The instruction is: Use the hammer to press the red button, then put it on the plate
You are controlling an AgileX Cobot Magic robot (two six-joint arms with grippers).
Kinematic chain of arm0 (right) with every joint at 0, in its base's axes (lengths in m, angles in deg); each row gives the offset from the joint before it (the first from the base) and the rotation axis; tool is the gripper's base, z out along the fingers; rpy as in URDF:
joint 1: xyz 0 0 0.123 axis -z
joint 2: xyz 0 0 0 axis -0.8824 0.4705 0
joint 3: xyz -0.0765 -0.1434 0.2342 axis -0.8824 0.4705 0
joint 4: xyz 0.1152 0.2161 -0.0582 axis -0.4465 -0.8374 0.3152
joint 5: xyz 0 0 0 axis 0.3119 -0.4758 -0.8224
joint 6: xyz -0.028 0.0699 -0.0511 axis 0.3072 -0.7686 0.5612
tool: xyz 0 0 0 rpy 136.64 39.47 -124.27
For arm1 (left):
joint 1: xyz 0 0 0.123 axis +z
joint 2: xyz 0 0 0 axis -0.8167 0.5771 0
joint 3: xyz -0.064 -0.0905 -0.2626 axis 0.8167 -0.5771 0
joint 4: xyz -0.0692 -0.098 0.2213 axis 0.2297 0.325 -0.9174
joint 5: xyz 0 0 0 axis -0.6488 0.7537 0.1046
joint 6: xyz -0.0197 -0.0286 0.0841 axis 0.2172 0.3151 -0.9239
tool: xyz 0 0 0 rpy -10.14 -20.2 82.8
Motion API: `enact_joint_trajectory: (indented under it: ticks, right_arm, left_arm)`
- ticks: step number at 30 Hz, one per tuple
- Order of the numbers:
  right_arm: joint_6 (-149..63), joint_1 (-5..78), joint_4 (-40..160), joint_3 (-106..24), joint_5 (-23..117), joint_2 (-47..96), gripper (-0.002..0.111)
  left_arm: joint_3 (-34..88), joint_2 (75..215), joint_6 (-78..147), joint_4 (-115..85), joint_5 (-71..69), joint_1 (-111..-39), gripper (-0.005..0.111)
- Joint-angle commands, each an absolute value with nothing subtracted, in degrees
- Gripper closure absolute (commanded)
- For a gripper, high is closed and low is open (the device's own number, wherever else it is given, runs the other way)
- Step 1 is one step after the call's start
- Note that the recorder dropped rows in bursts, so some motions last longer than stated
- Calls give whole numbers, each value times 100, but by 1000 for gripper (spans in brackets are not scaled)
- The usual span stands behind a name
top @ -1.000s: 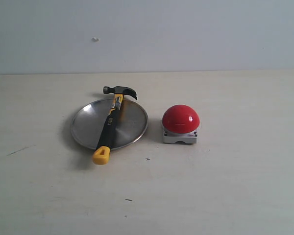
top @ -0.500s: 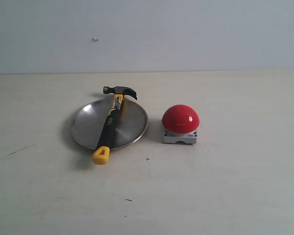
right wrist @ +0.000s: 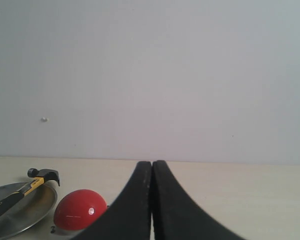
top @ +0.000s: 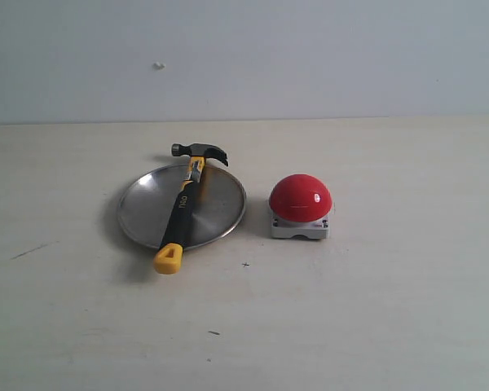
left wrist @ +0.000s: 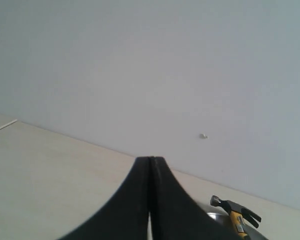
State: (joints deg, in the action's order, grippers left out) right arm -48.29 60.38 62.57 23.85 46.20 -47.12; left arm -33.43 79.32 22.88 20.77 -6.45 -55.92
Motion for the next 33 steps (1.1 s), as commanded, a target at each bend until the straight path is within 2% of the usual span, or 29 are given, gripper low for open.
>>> enact_joint_trajectory:
  ticks: [1,7,12,33]
  right_arm:
    - [-4826,6072,6289,2408,4689,-4745,108]
    - [-4826,6072,6289,2408,4689,-4745,108]
    - [-4826,6072,6289,2408,4689,-4745,108]
    - [-4826,6072,6289,2408,4659,-4745,108]
  left_arm:
    - [-3356,7902,2582,1801,-640,-5585,107]
    - [-3356,7902,4184,-1075,-99,-5585,107]
    - [-3356,7902,5451,-2522,81,-5585,107]
    - [-3356,7902,5525,-2505,66,-5585,107]
